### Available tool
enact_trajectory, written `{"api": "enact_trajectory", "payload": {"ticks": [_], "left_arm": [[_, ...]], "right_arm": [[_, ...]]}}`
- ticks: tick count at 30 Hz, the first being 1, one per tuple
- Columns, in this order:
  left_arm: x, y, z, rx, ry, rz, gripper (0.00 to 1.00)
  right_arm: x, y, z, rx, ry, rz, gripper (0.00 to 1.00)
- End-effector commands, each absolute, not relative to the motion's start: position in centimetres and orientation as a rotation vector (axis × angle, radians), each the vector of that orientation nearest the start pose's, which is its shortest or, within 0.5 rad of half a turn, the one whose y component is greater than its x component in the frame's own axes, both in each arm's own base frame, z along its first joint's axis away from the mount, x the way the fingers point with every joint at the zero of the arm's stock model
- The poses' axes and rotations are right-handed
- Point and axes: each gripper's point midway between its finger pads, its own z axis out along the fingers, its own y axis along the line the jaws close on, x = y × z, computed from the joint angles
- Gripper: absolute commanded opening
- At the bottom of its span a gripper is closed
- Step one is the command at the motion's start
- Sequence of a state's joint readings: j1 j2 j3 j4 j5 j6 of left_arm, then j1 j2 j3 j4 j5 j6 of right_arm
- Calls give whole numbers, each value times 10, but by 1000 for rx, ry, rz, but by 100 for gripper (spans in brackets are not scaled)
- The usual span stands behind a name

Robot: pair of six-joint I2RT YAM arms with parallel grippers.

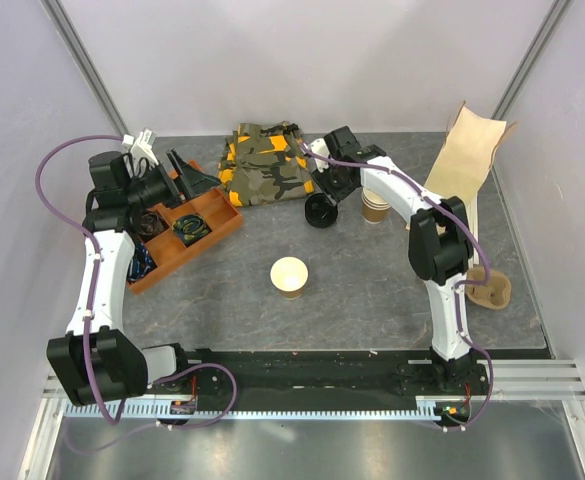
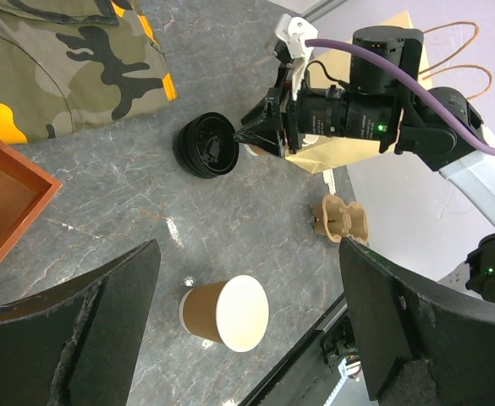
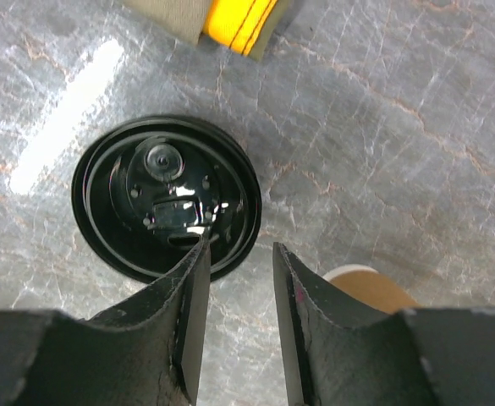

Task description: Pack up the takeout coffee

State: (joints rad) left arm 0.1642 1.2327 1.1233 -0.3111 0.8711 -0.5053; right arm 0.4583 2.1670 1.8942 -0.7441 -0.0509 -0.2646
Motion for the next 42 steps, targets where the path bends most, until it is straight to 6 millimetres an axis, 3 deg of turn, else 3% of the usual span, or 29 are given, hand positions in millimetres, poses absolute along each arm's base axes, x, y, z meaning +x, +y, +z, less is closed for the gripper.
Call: {"api": "enact_trajectory", "payload": {"ticks": [1,33,42], "left_arm": [[347,-93,310,-48,1934,-1093,93],[348,-93,303,-60,1944,-1104,92],[349,-93,303,-65,1945,-1107,92]], "right_arm": [[481,233,96,-898,2386,145,43],[487,229,83,-901,2404,144,26],[487,229,91,-895,2395,150,5]]}}
